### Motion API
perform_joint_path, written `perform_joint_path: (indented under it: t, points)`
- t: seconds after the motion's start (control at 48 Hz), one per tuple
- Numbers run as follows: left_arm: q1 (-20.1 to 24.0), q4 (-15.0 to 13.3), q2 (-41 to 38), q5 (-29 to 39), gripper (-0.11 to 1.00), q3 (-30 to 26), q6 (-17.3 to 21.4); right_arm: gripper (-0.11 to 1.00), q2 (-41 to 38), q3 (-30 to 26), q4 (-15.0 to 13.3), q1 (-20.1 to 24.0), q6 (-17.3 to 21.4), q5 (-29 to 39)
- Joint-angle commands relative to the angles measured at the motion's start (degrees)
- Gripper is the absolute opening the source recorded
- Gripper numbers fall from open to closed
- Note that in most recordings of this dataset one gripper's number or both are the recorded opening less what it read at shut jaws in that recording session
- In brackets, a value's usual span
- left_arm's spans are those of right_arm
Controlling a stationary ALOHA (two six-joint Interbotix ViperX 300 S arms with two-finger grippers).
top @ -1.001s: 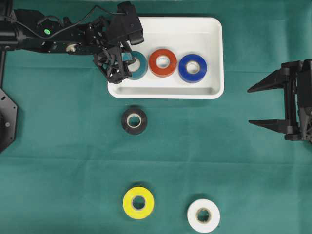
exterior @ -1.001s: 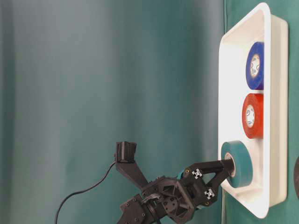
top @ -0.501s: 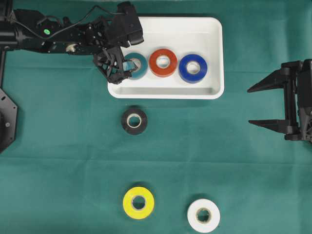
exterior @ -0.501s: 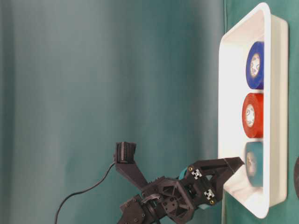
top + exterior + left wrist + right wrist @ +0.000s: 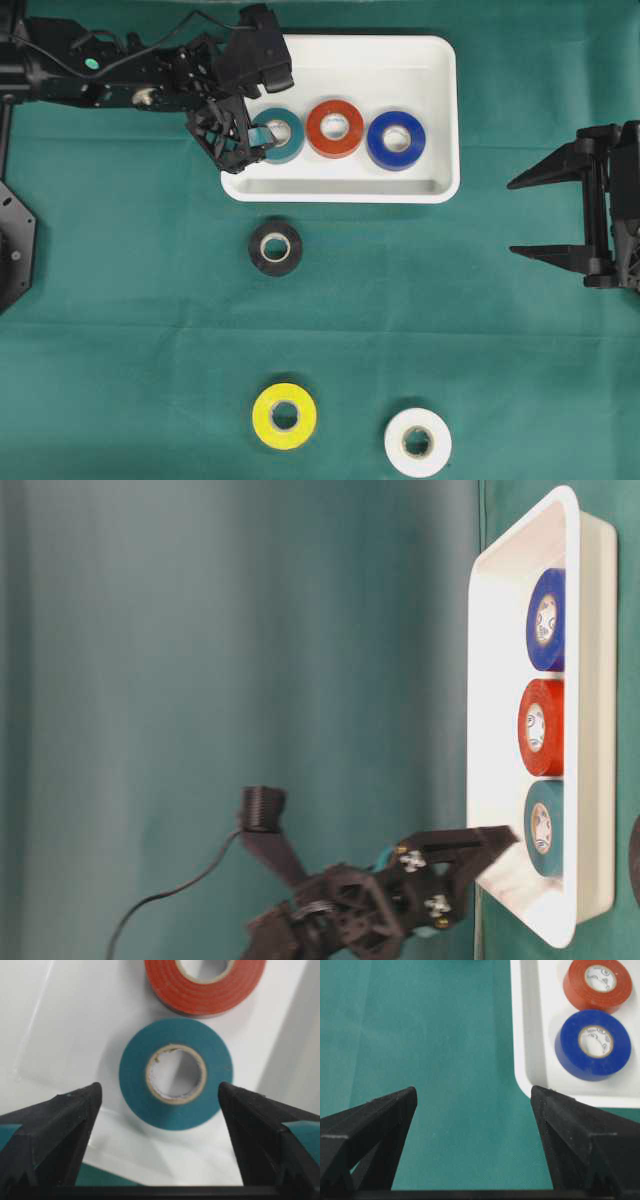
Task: Pick up the tape from a random location and place it into the white case.
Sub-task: 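Lower the teal roll into the tray left of the red roll, then open the left gripper and release the teal roll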
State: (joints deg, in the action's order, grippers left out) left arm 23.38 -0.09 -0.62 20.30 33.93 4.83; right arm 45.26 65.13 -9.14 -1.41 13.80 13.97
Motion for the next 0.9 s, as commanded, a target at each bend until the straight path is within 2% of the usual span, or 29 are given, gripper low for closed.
perform_joint_path:
  t: [0.0,0.271,0.417,0.751,0.876]
  points:
    - [-0.5,0.0,3.6,2.0,1.00,-2.3,0.0,0.87,-0.3,-1.7,-0.1,0.0,0.0,-0.2]
    - [-0.5,0.3,9.1,9.0,1.00,-6.6,0.7,0.87,-0.2,-1.7,-0.1,0.0,0.0,-0.2]
    - [-0.5,0.3,9.8,9.0,1.00,-6.8,1.8,0.87,-0.2,-1.7,0.0,0.0,0.0,-0.2]
    - [-0.6,0.2,10.1,9.3,1.00,-6.3,1.8,0.87,-0.2,-1.7,-0.1,0.0,0.0,-0.2]
    - [-2.3,0.0,10.5,9.3,1.00,-5.7,1.7,0.87,-0.2,-1.8,0.0,0.0,0.0,-0.2]
